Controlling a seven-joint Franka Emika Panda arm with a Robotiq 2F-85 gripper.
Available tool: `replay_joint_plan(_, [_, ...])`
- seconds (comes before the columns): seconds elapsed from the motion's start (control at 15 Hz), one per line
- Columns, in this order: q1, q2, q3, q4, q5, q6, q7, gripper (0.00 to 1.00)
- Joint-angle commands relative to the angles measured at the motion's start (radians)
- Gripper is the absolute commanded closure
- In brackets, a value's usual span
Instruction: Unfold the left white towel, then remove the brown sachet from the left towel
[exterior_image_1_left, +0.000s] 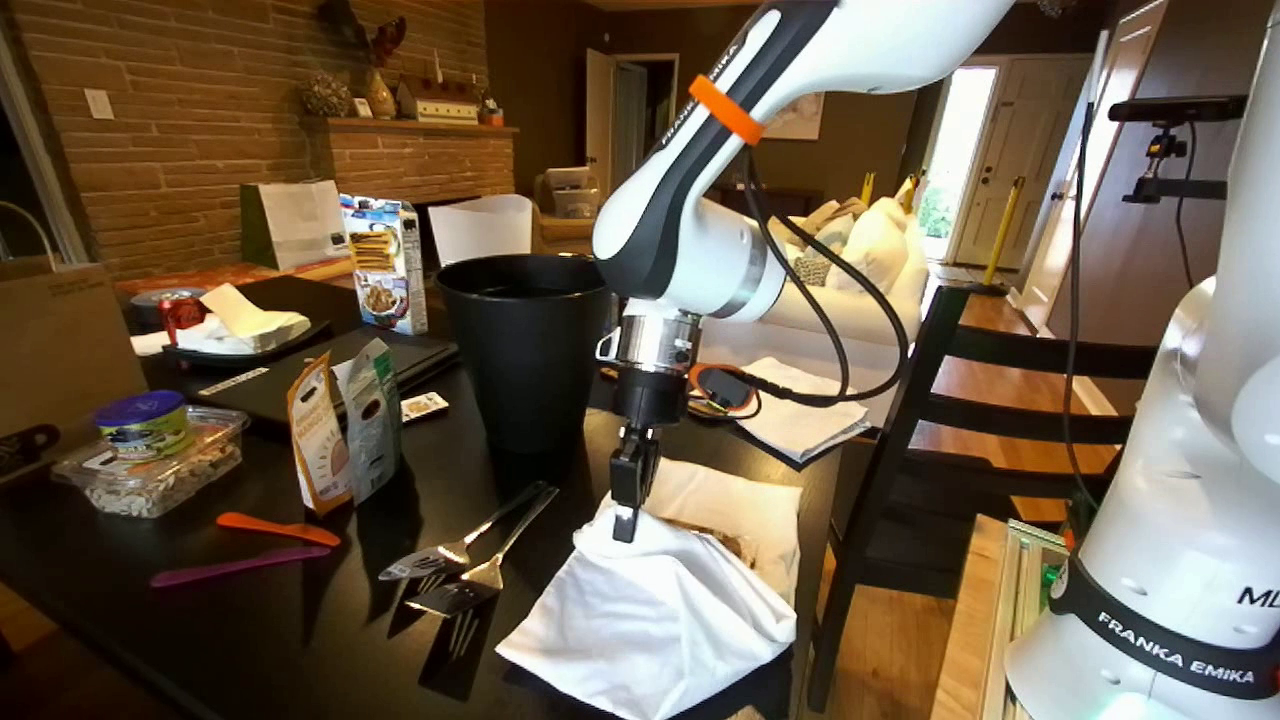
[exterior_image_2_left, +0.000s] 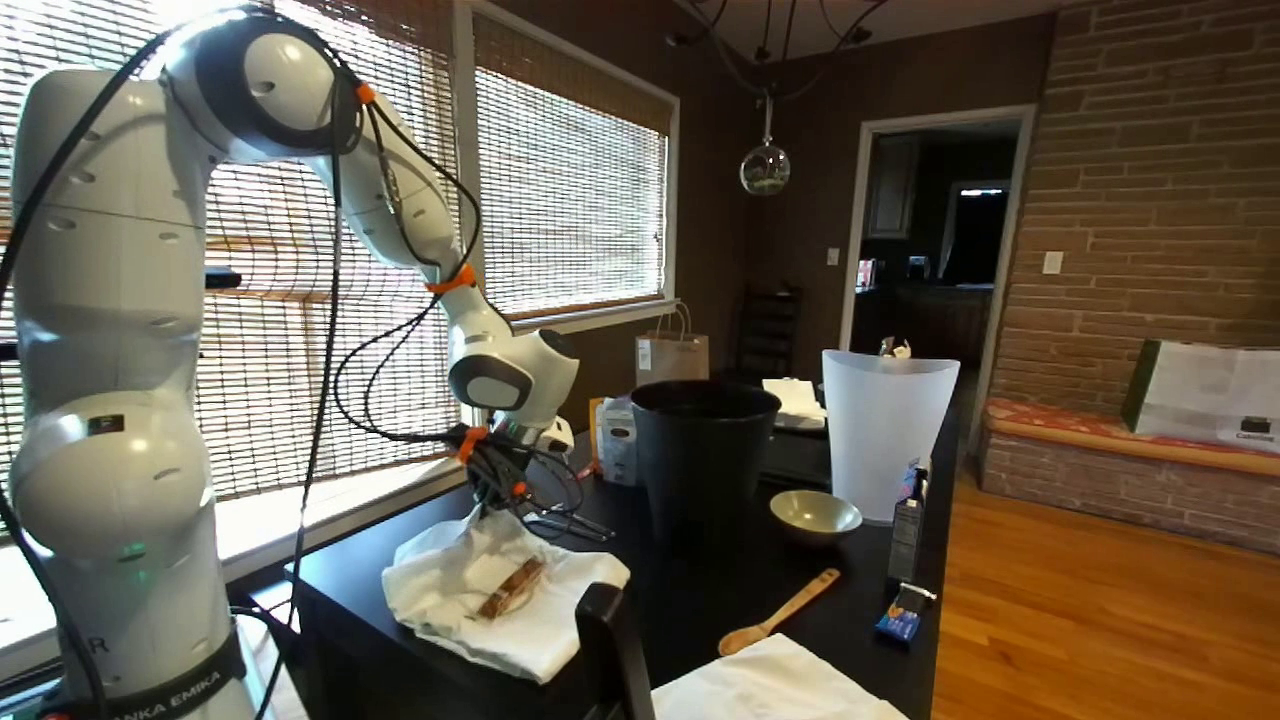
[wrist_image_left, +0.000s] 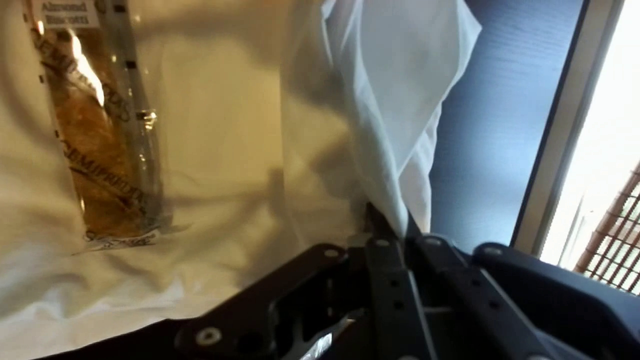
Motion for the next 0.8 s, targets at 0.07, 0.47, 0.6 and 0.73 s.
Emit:
replay_joint_plan(0.07, [0.053, -0.034, 0.003, -0.032, 0.037, -0.007, 0.068, 0.98])
replay_joint_plan(0.47, [0.082, -0.035, 0.006, -0.034, 0.118, -0.054, 0.096, 0.42])
replay_joint_plan(0.6, [0.084, -0.043, 0.002, -0.036, 0.136, -0.081, 0.100, 0.28])
replay_joint_plan(0.73, [0.082, -0.054, -0.006, -0.037, 0.137, -0.101, 0.104, 0.16])
